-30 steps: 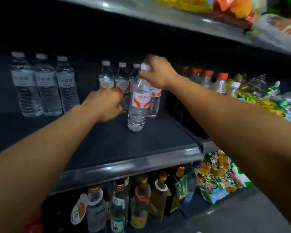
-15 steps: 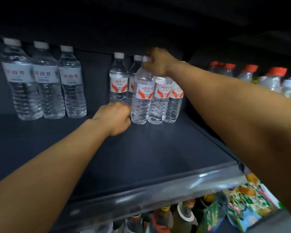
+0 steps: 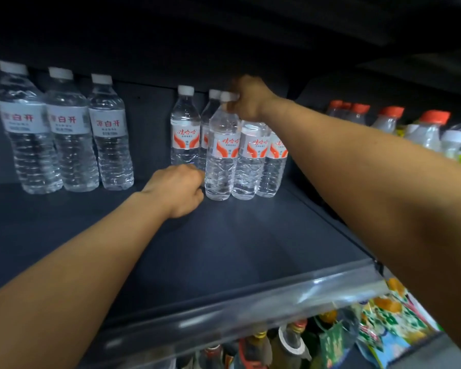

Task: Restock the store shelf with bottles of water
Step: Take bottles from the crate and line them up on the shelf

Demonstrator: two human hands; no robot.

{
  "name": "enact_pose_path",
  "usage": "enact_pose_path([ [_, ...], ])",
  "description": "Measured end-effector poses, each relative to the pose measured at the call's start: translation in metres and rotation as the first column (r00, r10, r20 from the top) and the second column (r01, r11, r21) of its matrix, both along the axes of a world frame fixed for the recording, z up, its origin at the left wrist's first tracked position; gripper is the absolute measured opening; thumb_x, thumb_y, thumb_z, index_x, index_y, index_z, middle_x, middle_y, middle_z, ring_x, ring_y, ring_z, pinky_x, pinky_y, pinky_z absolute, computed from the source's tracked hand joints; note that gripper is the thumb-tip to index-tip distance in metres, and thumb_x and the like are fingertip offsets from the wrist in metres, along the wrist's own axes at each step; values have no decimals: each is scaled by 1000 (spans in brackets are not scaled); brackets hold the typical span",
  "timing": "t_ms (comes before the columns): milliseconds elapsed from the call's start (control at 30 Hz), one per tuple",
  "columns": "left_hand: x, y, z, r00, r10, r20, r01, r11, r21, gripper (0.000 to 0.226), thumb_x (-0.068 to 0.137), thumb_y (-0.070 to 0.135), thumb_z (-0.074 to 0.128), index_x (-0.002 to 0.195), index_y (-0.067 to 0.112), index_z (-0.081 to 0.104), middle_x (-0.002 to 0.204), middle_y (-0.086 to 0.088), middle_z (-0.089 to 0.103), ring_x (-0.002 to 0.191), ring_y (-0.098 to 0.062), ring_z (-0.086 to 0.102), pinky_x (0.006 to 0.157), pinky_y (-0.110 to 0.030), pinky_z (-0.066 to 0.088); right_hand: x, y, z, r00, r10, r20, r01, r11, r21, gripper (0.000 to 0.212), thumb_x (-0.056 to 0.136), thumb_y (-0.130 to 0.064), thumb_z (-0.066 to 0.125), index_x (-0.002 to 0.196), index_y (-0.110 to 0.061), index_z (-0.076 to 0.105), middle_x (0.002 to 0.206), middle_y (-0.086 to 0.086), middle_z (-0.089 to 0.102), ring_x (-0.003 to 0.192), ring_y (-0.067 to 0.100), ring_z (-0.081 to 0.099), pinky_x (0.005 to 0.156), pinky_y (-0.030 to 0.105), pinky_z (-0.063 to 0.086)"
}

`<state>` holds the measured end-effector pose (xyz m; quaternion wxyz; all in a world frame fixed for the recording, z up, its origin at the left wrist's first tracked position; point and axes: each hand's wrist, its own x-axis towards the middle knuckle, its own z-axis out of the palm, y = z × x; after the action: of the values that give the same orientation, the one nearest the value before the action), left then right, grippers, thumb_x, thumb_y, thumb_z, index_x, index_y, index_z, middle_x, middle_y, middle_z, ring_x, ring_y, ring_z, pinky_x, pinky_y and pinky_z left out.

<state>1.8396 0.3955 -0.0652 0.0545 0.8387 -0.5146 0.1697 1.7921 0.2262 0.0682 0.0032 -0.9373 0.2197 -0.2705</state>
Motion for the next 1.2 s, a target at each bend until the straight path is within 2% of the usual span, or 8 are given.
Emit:
enact_pose_path([
  [200,-30,14,24,999,-19,33,21,999,-37,20,92,26,47,104,14,57,117,-4,57,103,-28,55,75,-35,43,-46,25,-7,1000,22,5,-22,1000,0,44,90,-27,62,128,-8,48,124,13,56,110,29,57,77,30,43],
  [267,-46,19,33,998,-37,41,39,998,-53,19,92,25,48,102,13,58,114,-5,58,101,-28,56,72,-34,42,-73,35,-15,999,37,-38,-38,999,-30,41,90,-30,60,125,-12,50,120,12,58,109,31,57,85,36,48],
  [367,-76,29,44,997,-58,59,62,996,-67,26,92,25,48,112,13,59,118,-7,59,104,-30,57,75,-35,44,-120,53,-32,991,44,-124,-55,994,-90,46,91,-32,57,132,-16,45,125,12,58,116,32,54,97,44,45],
  [500,-130,42,49,993,-103,57,107,993,-58,29,92,27,48,115,13,58,123,-9,57,110,-32,55,82,-40,46,-195,79,-62,975,25,-220,-48,994,-102,40,93,-30,53,126,-9,47,120,15,56,108,35,55,87,44,48],
  [633,-193,53,42,981,-191,39,193,980,-46,30,92,25,48,118,12,57,123,-9,57,110,-32,55,83,-40,47,-276,104,-94,964,3,-265,-29,995,-93,34,95,-29,52,120,-7,49,121,14,54,110,33,53,88,44,46],
  [867,-309,54,5,938,-347,7,347,938,-3,32,93,27,46,121,15,56,122,-6,55,113,-30,53,81,-37,46,-411,135,-145,953,-109,-283,88,992,-87,27,94,-24,49,115,-6,51,116,15,56,107,34,53,75,37,35],
  [1067,-406,35,-54,841,-536,-69,539,841,43,27,92,26,45,112,14,58,117,-7,57,110,-30,55,80,-39,49,-526,143,-200,920,-225,-322,249,968,36,32,94,-23,50,120,-4,50,117,19,55,109,36,51,84,41,41],
  [1200,-466,21,-104,789,-593,-158,612,783,115,23,91,24,46,107,13,58,116,-8,57,108,-32,56,76,-38,46,-592,146,-252,871,-322,-371,404,900,166,31,93,-23,49,118,-5,50,118,18,55,109,37,52,86,45,46],
])
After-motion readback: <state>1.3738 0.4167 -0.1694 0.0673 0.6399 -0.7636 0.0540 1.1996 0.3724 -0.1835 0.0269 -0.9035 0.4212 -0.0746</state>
